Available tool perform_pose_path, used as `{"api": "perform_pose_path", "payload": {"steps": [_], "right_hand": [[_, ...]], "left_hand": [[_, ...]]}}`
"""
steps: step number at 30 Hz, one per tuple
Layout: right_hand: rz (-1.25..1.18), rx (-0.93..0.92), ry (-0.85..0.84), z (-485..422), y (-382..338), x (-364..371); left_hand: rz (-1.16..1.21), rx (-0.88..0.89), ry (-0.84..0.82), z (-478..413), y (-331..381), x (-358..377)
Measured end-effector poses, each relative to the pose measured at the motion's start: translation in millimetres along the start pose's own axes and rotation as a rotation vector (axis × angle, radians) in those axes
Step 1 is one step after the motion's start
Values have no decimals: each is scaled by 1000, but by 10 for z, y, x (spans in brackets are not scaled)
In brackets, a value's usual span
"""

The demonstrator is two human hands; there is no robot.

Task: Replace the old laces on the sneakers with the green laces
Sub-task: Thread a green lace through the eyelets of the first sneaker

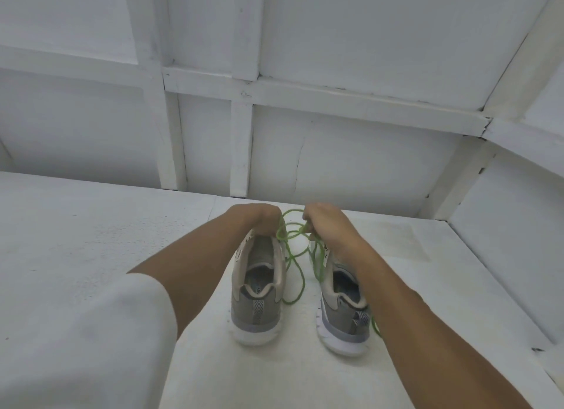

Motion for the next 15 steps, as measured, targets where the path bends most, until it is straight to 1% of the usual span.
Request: {"api": "perform_pose_path", "payload": {"steps": [2, 4, 7, 9, 11, 13, 15], "right_hand": [[111, 6, 7, -15, 44, -29], [191, 7, -1, -26, 63, -53], [342, -24, -32, -32, 41, -93], [416, 2, -87, -12, 39, -102], [490, 8, -132, -28, 33, -104], [516, -10, -113, -63, 2, -114], [496, -47, -63, -122, -56, -133]], "left_hand": [[-72, 25, -50, 16, 35, -37], [-110, 25, -50, 17, 69, -64], [-34, 7, -9, 29, 83, -82], [94, -10, 46, 15, 31, -71], [300, -30, 144, -15, -59, -73], [559, -47, 235, -14, -138, -121], [758, -5, 284, 33, -147, -251]]}}
Point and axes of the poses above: each hand's wrist, its own z-axis away from the middle knuckle, its own x-axis out of the palm, y = z × x, the point moved 5 cm from there along -z, towards the middle knuckle, and after that the axes turned 14 degrees about -z, right-handed, at the moved point
